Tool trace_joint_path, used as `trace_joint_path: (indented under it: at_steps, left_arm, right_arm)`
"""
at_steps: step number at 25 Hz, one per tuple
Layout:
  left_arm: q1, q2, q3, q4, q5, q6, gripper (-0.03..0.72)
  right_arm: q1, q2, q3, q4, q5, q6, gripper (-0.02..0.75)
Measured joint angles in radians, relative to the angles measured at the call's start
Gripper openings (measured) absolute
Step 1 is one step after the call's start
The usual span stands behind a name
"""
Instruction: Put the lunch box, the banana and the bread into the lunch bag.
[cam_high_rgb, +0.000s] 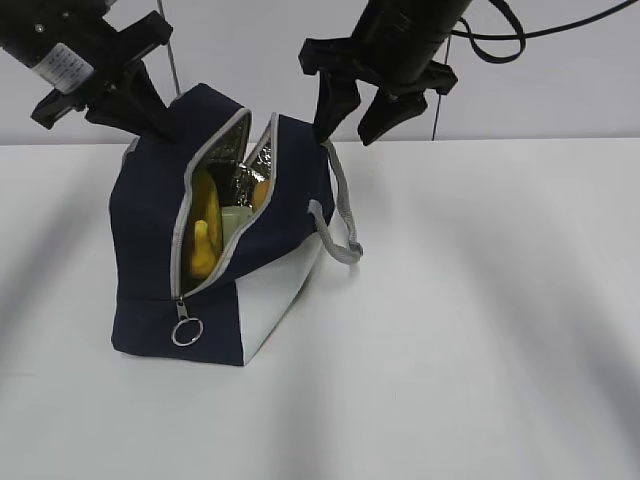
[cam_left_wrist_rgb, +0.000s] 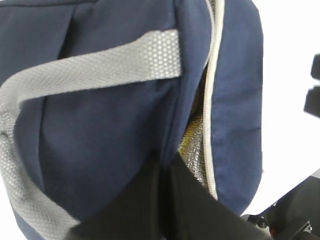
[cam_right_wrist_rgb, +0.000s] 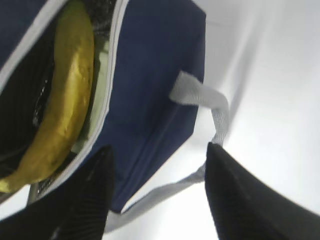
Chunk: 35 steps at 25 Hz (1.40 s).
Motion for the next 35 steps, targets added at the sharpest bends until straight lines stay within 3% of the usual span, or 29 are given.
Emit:
trace_joint_path:
  at_steps: [10, 26, 29, 35]
  left_arm:
    - [0.0, 0.0, 0.0, 0.0, 0.0, 0.0, -0.003]
    - [0.0, 0.0, 0.0, 0.0, 0.002, 0.0, -0.003]
    - [0.0, 0.0, 0.0, 0.0, 0.002, 0.0, -0.003]
    - [0.0, 0.0, 0.0, 0.0, 0.003, 0.0, -0.003]
  right_arm:
    - [-0.008, -0.085, 0.317, 0.233, -0.149, -0.084, 0.425]
    - [-0.018, -0.034, 0.34, 0.334, -0.331, -0.084, 0.415]
    - [-0.018, -0.029, 0.34, 0.351, -0.346, -0.084, 0.332]
    - [-0.018, -0.02, 0.34, 0.355, -0.352, -0.085, 0.039]
